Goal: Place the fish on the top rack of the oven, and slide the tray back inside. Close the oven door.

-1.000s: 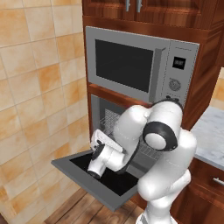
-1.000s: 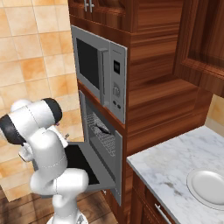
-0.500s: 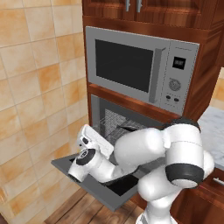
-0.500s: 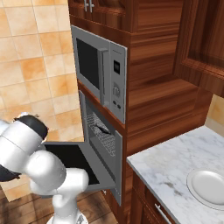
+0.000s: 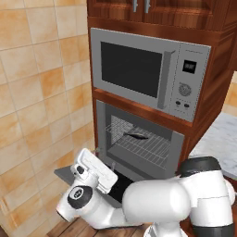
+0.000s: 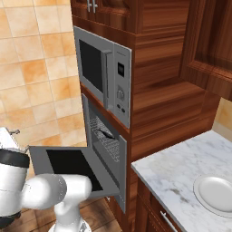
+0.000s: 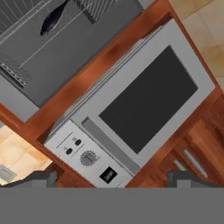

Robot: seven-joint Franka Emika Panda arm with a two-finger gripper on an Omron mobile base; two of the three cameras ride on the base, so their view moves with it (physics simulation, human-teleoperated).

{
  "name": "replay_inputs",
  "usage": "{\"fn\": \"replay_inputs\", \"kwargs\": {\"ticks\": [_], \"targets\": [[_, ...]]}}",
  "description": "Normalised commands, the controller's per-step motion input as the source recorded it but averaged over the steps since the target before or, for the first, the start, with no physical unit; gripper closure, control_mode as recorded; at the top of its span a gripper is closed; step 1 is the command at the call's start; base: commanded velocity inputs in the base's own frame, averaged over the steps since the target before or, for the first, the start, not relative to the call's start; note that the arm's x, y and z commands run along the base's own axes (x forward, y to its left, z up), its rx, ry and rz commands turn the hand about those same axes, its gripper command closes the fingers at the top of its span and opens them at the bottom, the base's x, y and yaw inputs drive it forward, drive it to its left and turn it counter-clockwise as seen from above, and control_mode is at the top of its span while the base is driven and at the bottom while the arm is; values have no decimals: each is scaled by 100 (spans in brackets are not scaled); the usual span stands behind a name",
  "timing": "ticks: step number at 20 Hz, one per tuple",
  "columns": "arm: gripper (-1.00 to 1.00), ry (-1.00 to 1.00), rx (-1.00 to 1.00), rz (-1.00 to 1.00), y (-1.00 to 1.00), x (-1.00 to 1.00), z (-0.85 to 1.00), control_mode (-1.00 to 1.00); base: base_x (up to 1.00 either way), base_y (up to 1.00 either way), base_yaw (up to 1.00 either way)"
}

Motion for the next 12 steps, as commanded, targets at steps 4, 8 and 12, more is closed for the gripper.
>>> {"fn": "replay_inputs", "kwargs": {"ticks": [4, 8, 12], "targets": [[-100, -10, -14, -19, 52, -99, -69, -100, 0, 0, 0], [-100, -3, -16, -21, 67, -83, -82, -100, 0, 0, 0], [-100, -3, -16, -24, 71, -57, -80, -100, 0, 0, 0]]}}
